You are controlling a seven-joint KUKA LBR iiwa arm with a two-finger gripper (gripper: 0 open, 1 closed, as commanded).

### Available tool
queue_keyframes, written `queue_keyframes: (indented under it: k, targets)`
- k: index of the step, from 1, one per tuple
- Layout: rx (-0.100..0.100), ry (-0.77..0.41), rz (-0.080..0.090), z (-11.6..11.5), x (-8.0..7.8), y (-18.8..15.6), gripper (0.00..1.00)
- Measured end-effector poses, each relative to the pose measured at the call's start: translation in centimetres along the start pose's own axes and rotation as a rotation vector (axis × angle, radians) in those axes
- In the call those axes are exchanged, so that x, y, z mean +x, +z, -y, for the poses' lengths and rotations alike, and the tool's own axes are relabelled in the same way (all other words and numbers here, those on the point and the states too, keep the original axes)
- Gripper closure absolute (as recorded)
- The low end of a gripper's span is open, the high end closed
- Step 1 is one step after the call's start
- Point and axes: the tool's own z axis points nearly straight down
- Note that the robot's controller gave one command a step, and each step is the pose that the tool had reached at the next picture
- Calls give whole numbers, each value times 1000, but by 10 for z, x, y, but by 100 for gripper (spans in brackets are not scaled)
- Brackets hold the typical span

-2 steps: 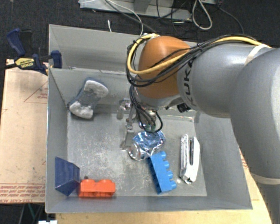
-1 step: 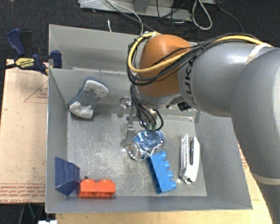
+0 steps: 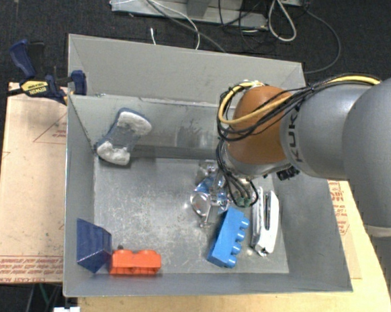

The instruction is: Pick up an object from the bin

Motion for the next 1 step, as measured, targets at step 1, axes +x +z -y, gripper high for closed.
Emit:
queue_keyframes:
  k: [1]
  targets:
    - [-4,-316,19,16,-6,-67,0]
